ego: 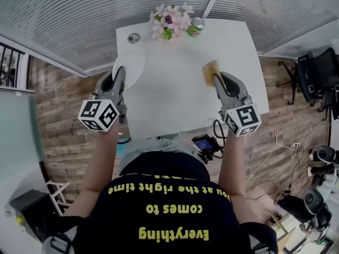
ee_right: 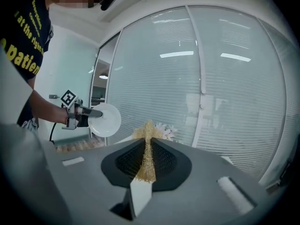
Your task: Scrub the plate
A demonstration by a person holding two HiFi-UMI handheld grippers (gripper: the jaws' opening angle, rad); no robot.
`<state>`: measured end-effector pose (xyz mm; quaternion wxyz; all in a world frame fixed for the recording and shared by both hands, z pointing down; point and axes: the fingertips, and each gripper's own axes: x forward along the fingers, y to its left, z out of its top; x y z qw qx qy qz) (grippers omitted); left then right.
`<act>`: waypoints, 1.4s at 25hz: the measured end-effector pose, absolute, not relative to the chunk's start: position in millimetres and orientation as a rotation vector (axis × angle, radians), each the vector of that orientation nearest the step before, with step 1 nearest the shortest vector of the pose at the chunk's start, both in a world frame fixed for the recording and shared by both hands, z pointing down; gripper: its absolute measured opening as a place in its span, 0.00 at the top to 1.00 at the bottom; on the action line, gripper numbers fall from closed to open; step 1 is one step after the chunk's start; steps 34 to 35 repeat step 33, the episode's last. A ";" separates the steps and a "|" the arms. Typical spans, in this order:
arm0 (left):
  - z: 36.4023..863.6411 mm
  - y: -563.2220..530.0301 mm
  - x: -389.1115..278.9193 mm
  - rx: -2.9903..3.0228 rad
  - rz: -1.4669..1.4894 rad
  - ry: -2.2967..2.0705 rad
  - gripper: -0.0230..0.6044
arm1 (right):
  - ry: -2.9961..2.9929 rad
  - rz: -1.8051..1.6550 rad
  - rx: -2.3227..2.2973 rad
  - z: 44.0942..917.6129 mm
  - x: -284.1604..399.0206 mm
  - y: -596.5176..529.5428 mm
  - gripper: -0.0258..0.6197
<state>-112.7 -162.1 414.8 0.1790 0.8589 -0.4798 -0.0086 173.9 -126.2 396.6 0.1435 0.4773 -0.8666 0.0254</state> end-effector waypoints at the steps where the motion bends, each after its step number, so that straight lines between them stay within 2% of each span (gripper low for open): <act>1: 412.1 -162.9 -112.9 2.445 -0.021 -1.370 0.93 | -2.505 0.072 1.415 392.5 177.9 -128.4 0.90; 7: 403.1 -162.6 -109.0 2.508 -0.011 -1.405 0.93 | -2.534 0.025 1.576 371.3 192.0 -133.7 0.90; 35: 398.6 -159.4 -103.2 2.547 -0.006 -1.426 0.93 | -2.518 -0.003 1.657 367.2 187.7 -136.2 0.90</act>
